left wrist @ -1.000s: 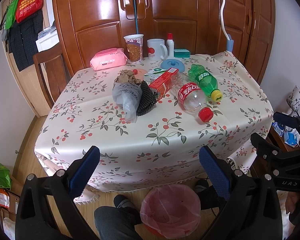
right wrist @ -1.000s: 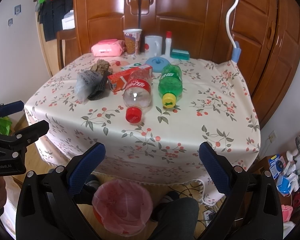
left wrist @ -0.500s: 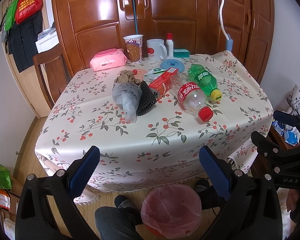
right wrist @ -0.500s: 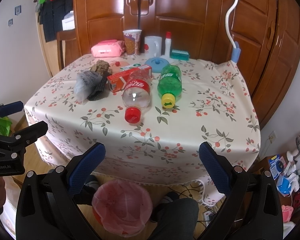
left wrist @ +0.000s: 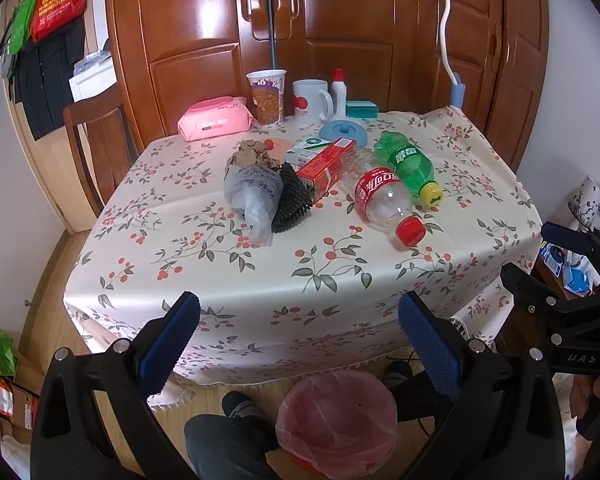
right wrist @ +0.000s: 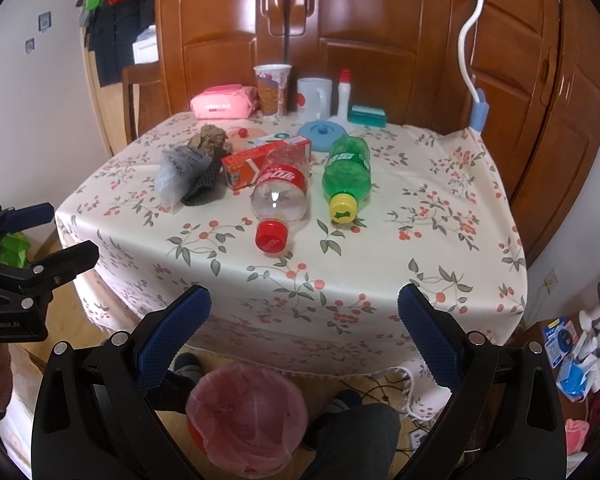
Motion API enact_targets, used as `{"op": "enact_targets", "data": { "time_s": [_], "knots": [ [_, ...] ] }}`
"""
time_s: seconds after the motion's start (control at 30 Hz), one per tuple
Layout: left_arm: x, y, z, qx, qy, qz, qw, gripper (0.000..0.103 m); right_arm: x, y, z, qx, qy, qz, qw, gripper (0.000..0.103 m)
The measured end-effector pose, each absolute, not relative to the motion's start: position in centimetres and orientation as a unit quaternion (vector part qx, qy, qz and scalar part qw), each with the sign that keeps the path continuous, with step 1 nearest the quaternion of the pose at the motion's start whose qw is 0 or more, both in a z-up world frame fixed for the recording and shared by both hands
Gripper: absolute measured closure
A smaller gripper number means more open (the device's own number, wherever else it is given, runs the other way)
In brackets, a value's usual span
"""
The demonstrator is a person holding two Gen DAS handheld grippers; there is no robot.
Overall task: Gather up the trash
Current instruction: 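Move left tool to the white plastic bag while right tool reaches the green bottle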
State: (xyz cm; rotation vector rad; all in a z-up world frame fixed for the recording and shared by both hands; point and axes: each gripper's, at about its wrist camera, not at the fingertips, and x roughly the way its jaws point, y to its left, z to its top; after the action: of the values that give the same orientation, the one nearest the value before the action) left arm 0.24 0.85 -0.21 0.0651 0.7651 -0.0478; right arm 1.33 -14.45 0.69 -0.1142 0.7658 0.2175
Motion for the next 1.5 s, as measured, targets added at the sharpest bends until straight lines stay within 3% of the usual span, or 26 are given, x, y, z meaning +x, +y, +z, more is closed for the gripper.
{"op": "enact_targets", "data": {
  "time_s": [0.4,0.63,1.37,1.5],
  "knots": [
    [0.4,0.5,-0.1,0.042,0.33,-0.043,0.942,0.005,1.5,-14.2,0.4,-0.073,0.334,0.118,0.932,0.006],
    [2.7,0.8,-1.1,0.041,0.352,-0.029,0.935,0.005,3.4,-14.6,0.0,-0.057,0.344,0.126,0.929,0.006],
    [15.7,3.8,-2.9,0.027,0.367,-0.004,0.93,0.005,16.4,-16.6,-0.9,-0.065,0.334,0.089,0.936,0.006],
    [18.0,5.0,-3.7,0.016,0.375,0.002,0.927,0.009,18.1,-16.5,-1.4,-0.066,0.337,0.087,0.935,0.006]
  ]
}}
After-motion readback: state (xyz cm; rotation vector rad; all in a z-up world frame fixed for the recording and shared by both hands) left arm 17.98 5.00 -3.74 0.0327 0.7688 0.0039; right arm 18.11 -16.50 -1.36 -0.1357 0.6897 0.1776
